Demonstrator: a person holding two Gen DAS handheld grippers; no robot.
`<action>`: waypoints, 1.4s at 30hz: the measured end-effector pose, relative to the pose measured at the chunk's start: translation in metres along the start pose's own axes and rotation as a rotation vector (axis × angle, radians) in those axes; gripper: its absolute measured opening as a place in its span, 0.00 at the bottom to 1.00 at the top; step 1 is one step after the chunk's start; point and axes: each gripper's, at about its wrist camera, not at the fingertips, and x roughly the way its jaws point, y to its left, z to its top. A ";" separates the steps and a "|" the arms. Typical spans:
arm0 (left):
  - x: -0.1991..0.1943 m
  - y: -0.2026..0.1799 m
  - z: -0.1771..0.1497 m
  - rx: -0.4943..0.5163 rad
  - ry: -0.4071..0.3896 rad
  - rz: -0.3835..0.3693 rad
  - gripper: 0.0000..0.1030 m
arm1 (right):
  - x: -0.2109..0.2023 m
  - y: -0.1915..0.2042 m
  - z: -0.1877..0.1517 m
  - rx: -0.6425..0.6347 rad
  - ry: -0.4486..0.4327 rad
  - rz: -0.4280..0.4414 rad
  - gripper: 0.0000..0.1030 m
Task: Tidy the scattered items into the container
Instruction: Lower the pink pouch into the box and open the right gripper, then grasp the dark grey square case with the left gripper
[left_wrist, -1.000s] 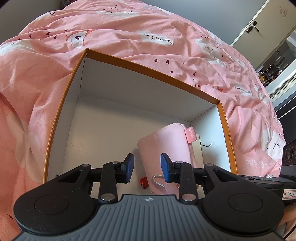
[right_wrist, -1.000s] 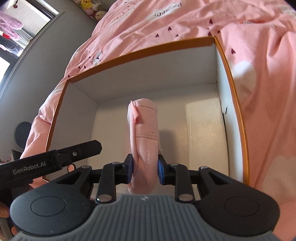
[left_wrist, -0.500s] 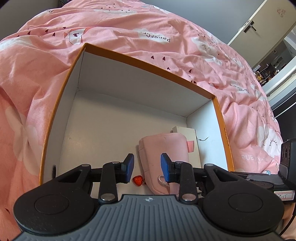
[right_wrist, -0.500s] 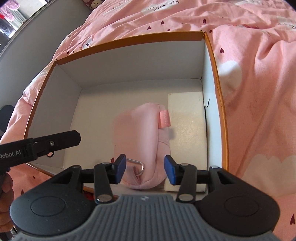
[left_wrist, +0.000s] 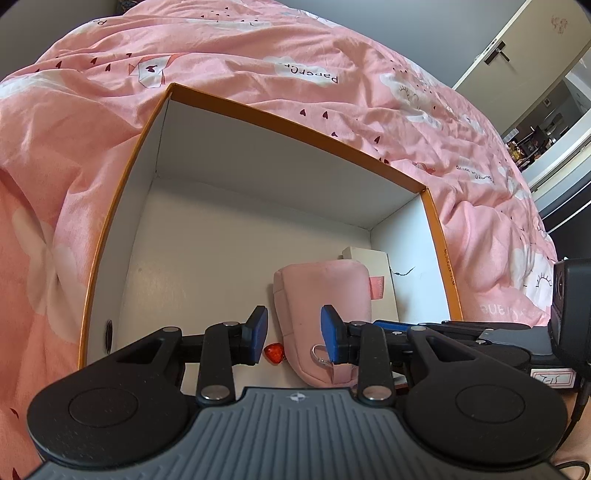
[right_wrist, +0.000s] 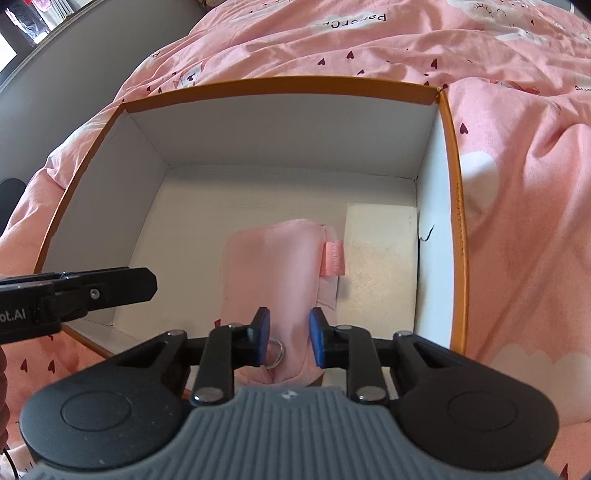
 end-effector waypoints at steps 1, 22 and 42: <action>0.000 0.000 -0.001 -0.001 0.002 0.001 0.34 | 0.003 0.001 -0.001 -0.003 0.010 -0.002 0.20; -0.044 -0.025 -0.022 0.121 -0.085 -0.063 0.34 | -0.083 0.013 -0.032 -0.105 -0.230 0.020 0.23; -0.096 -0.089 -0.121 0.542 -0.131 0.005 0.51 | -0.147 0.010 -0.131 -0.101 -0.368 -0.033 0.34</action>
